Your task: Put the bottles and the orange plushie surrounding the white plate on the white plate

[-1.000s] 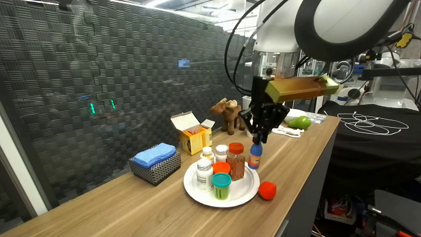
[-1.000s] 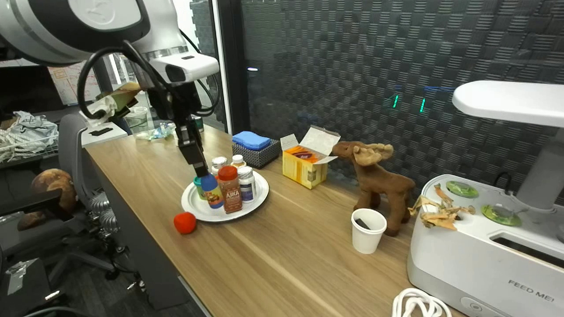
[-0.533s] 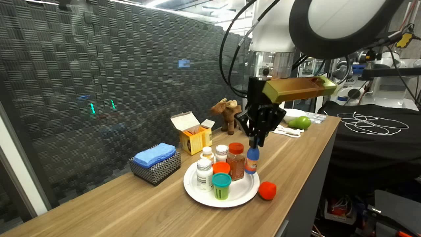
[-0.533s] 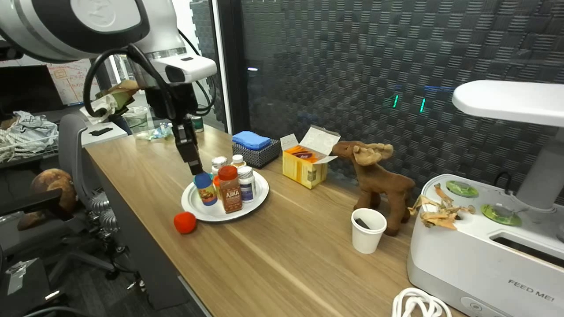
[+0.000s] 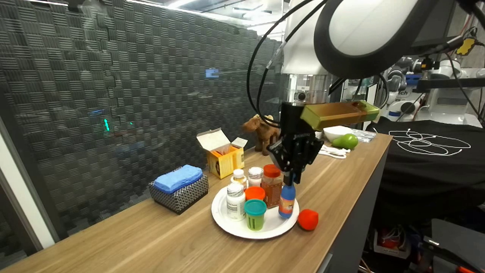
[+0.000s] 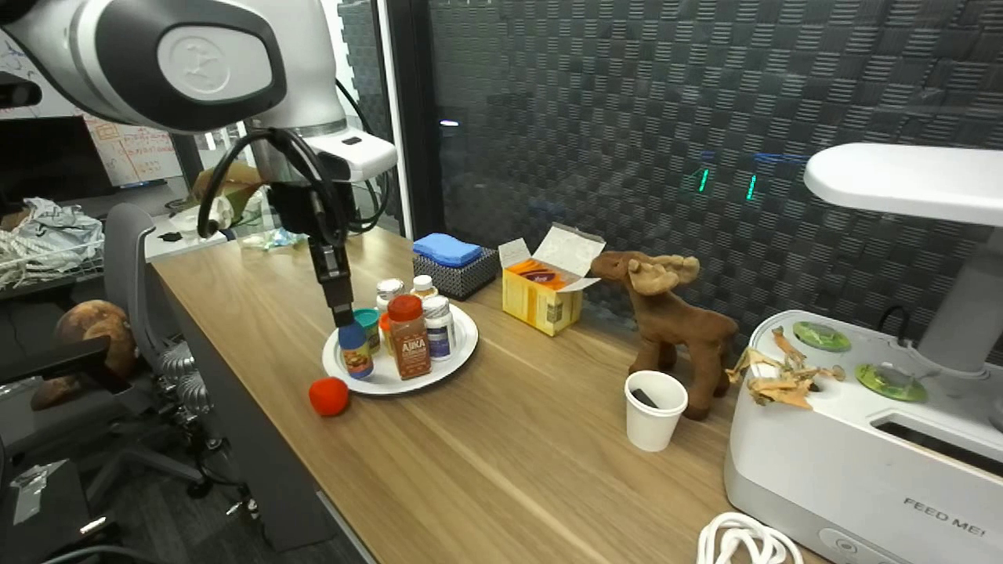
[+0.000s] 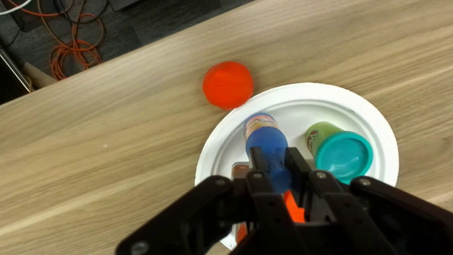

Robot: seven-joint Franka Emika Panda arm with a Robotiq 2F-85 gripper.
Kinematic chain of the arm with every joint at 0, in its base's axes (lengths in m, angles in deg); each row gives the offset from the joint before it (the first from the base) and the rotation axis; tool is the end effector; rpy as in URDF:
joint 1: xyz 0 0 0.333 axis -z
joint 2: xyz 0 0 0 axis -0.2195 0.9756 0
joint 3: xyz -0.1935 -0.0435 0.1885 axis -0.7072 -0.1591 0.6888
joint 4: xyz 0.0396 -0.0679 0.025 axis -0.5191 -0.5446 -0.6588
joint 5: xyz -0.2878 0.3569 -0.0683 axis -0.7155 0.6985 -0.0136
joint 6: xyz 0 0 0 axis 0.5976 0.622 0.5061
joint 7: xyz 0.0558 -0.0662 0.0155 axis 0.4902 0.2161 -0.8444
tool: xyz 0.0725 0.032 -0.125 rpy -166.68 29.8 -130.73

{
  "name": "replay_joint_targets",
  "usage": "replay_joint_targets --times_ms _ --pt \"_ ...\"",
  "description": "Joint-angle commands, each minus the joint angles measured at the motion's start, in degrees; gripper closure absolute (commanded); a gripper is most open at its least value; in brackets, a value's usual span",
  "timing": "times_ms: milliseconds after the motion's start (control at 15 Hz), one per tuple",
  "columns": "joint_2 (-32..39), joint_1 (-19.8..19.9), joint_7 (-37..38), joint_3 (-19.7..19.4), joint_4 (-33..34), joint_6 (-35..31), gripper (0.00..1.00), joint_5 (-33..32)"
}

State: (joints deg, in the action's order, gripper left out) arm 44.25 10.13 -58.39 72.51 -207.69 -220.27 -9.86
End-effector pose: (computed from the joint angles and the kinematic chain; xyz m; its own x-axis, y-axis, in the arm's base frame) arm 0.5255 0.0897 0.1815 0.9396 -0.3396 0.0421 -0.3385 -0.9405 -0.0302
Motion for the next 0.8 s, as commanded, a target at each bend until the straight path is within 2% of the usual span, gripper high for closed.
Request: replay_joint_targets --times_ms 0,400,733 --pt "2.6 -1.0 -2.3 -0.6 2.1 -0.5 0.95 1.1" --pt "4.1 -1.7 -1.7 -0.6 3.6 -1.5 0.95 -1.3" --pt "5.1 -2.2 0.9 -1.3 4.1 -0.1 0.95 -8.3"
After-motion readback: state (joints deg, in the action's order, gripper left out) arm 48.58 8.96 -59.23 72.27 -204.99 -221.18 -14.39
